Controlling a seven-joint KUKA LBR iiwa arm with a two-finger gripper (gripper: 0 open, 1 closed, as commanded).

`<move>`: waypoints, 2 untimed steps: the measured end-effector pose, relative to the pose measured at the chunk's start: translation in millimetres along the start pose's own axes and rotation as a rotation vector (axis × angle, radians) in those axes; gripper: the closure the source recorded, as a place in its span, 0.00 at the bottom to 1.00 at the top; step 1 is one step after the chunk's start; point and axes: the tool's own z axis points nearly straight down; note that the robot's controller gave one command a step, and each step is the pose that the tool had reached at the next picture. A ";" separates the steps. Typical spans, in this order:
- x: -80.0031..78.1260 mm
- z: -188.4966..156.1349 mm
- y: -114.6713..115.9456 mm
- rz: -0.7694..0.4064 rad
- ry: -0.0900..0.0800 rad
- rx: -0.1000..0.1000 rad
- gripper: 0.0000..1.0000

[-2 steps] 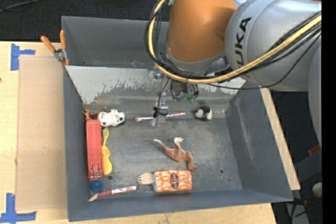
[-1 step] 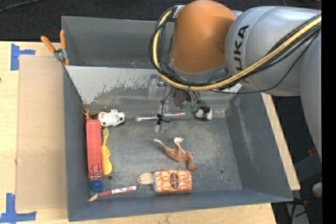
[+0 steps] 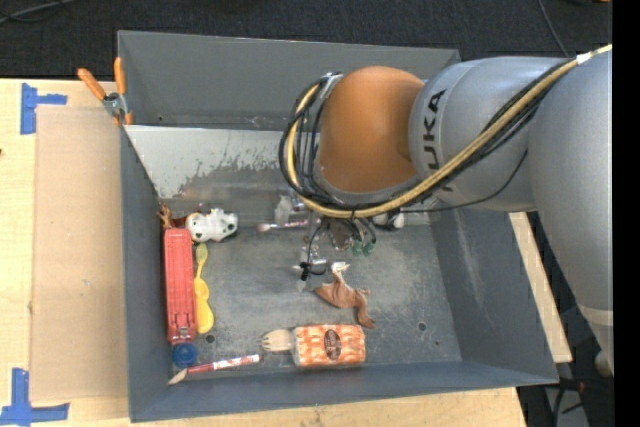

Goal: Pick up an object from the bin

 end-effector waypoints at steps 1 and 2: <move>16.9 14.2 -16.8 0.119 0.006 0.000 0.00; 55.1 38.3 -40.6 -0.003 0.004 -0.001 0.00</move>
Offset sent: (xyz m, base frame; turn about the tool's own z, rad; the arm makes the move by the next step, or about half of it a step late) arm -0.0651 -0.0647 -0.0530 -0.0605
